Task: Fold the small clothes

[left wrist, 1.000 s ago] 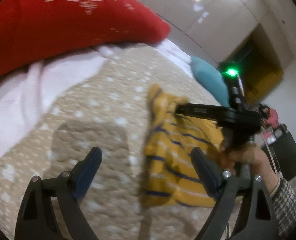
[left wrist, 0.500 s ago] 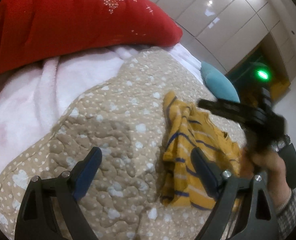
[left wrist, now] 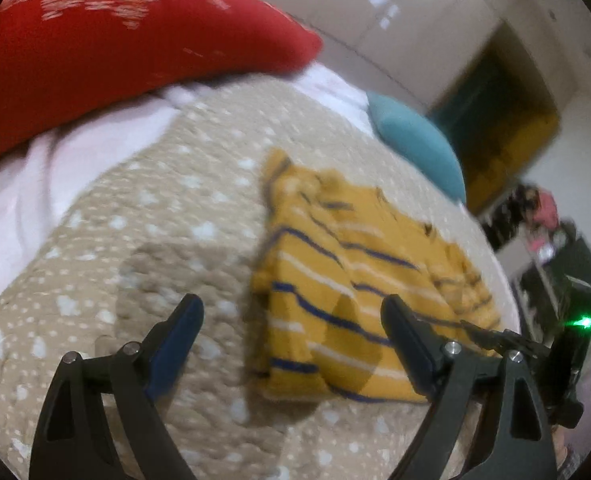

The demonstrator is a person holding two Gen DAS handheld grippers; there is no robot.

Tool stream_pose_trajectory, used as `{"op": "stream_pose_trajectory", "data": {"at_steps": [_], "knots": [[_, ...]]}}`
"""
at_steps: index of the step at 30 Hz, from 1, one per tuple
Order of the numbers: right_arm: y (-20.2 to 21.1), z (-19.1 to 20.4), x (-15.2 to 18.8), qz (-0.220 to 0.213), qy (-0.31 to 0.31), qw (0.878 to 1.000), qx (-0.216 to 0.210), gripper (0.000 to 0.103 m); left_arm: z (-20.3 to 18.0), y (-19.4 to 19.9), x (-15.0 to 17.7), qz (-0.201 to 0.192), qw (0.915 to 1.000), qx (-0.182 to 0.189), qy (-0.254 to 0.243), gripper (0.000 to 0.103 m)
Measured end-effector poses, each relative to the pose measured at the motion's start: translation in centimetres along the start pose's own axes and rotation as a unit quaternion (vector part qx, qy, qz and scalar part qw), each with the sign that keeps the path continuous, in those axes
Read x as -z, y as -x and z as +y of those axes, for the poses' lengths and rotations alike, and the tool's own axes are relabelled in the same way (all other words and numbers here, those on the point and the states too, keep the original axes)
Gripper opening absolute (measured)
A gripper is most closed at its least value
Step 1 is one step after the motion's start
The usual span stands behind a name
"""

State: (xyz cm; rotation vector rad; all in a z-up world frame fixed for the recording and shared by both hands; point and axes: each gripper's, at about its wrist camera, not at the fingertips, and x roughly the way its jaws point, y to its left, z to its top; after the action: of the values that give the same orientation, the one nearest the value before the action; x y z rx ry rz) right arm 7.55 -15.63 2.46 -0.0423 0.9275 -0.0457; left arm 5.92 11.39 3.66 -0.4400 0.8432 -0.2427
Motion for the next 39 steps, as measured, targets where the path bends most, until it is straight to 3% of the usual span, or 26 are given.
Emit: {"op": "stream_pose_trajectory", "data": {"at_steps": [2, 4, 6, 7, 10, 13, 18, 21, 25, 32, 39], "knots": [[0.1, -1.6, 1.7, 0.004, -0.016, 1.000, -0.001, 0.060, -0.7, -0.8, 0.2, 0.023, 0.9991, -0.023, -0.028, 0.089], [1.1, -3.8, 3.6, -0.012, -0.042, 0.999, -0.008, 0.060, -1.3, -1.4, 0.4, 0.027, 0.9932, -0.094, -0.064, 0.089], [2.2, -5.9, 5.1, -0.023, -0.066, 0.997, -0.013, 0.060, -1.2, -1.5, 0.5, 0.018, 0.9811, -0.171, -0.089, 0.089], [2.7, -6.6, 5.7, -0.027, -0.076, 0.997, -0.014, 0.060, -0.8, -1.4, 0.4, 0.016, 0.9780, -0.190, -0.086, 0.089], [4.1, -8.5, 7.5, -0.037, -0.101, 0.994, -0.020, 0.060, 1.4, -1.2, -0.2, 0.021, 0.9834, -0.177, -0.037, 0.089], [5.2, -9.0, 8.8, -0.037, -0.103, 0.994, 0.010, 0.060, 2.1, -1.1, -0.3, 0.017, 0.9846, -0.173, -0.020, 0.089], [7.5, -9.9, 10.2, -0.049, -0.116, 0.992, 0.029, 0.065, 2.6, -0.2, -0.2, -0.006, 0.9829, -0.184, -0.002, 0.091], [8.1, -11.2, 11.2, -0.048, -0.140, 0.988, 0.045, 0.068, 4.2, 1.2, -0.3, -0.037, 0.9760, -0.212, 0.035, 0.091], [8.6, -12.5, 12.6, -0.042, -0.173, 0.983, 0.044, 0.068, 6.6, 2.7, -0.4, -0.052, 0.9802, -0.168, 0.091, 0.091], [8.8, -12.2, 13.7, -0.038, -0.195, 0.980, 0.035, 0.069, 6.2, 3.3, 0.2, -0.048, 0.9845, -0.143, 0.089, 0.091], [8.7, -13.9, 14.3, -0.033, -0.256, 0.966, 0.005, 0.071, 6.3, 4.0, 0.5, -0.049, 0.9866, -0.123, 0.096, 0.091]]}}
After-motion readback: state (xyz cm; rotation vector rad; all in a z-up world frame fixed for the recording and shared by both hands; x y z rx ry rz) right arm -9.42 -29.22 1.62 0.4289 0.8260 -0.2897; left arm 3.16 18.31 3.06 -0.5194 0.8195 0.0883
